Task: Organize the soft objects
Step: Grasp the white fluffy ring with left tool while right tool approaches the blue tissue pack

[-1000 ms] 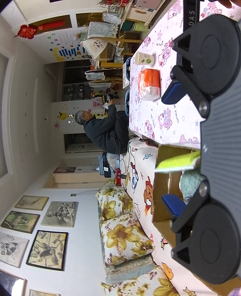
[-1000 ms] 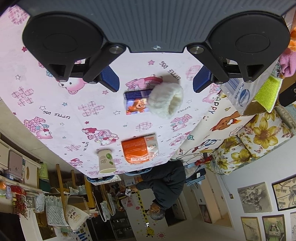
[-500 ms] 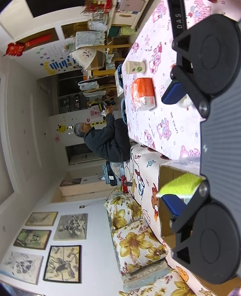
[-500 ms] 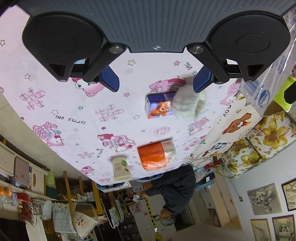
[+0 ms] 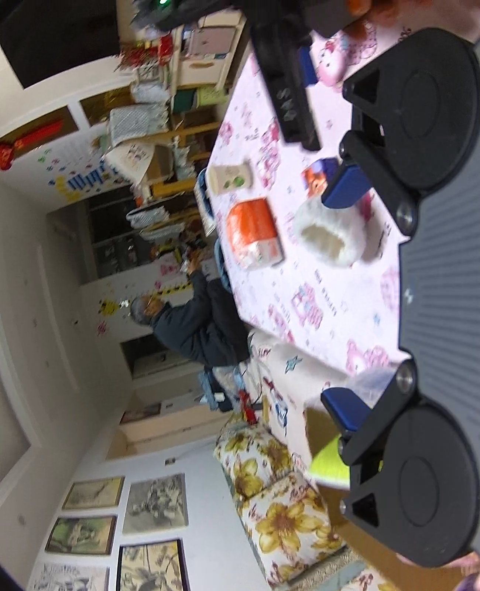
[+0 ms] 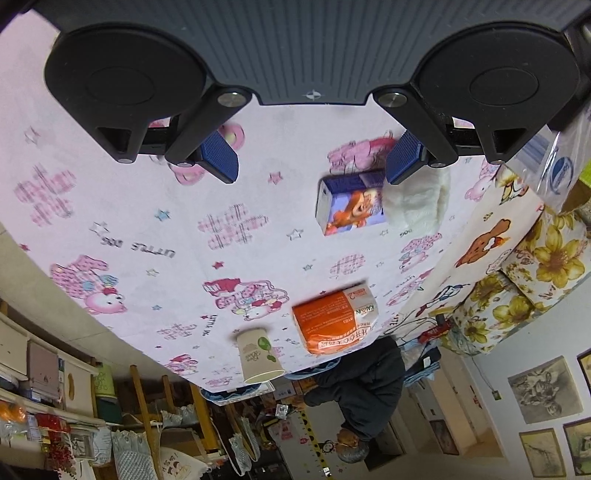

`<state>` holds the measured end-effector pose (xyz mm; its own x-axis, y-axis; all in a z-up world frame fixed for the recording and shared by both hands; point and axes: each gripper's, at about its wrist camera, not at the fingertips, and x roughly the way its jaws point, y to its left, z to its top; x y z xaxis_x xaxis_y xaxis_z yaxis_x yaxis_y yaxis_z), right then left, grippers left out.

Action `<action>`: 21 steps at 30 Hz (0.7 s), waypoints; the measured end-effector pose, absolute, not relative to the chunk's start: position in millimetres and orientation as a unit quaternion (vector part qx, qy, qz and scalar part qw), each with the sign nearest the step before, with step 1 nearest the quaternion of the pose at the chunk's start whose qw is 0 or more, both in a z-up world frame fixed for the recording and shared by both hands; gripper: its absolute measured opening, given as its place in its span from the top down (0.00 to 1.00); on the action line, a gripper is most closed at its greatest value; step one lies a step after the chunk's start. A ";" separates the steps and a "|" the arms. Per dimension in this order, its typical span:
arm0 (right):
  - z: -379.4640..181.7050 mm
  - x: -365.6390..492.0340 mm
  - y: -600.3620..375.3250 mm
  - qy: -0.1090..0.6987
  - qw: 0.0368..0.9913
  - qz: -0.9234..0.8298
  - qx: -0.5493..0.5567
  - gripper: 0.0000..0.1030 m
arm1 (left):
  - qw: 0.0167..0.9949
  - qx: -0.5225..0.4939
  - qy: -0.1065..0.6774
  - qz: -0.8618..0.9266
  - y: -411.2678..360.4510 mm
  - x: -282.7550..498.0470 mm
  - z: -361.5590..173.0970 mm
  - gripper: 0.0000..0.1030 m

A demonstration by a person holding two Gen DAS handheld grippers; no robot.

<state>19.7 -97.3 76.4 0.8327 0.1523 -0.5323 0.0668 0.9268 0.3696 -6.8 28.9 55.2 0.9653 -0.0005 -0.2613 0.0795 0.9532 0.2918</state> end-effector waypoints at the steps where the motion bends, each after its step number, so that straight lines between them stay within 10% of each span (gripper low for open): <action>1: 75.4 23.7 -97.3 0.285 0.940 0.026 0.184 0.00 | 0.979 0.152 0.134 -0.025 26.6 -3.6 52.1 0.01; 12: 68.6 53.6 -121.7 0.296 0.942 0.019 0.158 0.00 | 0.972 0.123 0.187 -0.073 9.4 46.6 20.2 0.02; 21: 69.7 61.3 -129.9 0.286 0.940 0.025 0.186 0.00 | 0.970 0.119 0.188 -0.097 -13.1 75.9 12.3 0.36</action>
